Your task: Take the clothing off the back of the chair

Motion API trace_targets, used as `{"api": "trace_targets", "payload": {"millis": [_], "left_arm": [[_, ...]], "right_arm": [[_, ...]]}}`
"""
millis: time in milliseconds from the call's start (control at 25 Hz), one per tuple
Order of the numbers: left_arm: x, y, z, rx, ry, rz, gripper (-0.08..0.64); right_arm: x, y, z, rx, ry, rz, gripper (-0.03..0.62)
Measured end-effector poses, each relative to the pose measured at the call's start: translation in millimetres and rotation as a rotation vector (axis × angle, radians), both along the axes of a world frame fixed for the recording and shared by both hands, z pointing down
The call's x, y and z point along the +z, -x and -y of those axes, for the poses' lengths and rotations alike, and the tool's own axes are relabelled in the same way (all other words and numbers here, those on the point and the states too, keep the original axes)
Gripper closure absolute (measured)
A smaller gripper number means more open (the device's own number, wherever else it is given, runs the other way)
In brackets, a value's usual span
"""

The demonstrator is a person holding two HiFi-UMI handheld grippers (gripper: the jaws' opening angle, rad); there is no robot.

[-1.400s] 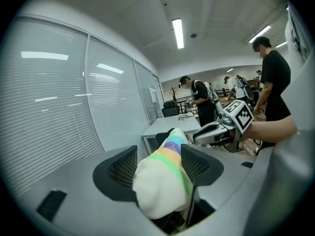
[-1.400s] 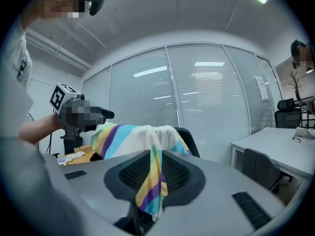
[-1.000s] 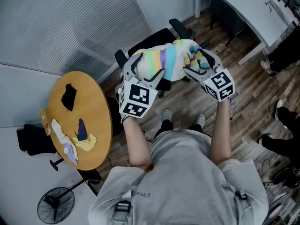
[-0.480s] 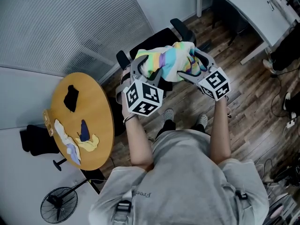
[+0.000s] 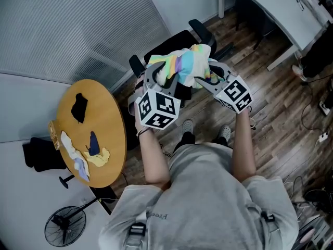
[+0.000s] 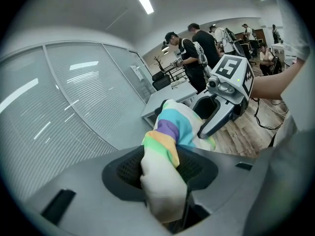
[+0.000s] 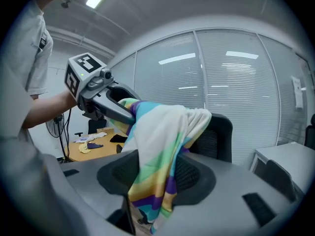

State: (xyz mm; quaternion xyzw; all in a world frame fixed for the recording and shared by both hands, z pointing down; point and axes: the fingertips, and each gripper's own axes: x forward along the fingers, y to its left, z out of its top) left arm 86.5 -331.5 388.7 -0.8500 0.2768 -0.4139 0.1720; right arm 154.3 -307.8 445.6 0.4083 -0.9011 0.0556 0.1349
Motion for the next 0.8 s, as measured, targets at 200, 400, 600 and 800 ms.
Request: {"api": "trace_targets", "payload": {"millis": [200,400,600,800], "left_arm": [[-8,-2,-7,-0.03,0.005,-0.089,0.39],[-21,-7,-17,-0.086,0.043,-0.262,0.445],[-27,-9,-17,-0.16,0.081,-0.395,0.477],[-34,-9,-25,-0.216,0.097,-0.509,0.481]], "right_arm": [[-8,-4,-5,0.037,-0.024,0.059,0.474],[-18,-6,-12,0.08,-0.067,0.105,0.502],[-24,-5,-13,0.102,-0.093,0.125,0.508],[-32,-5,-22,0.097,-0.12,0.136,0.509]]}}
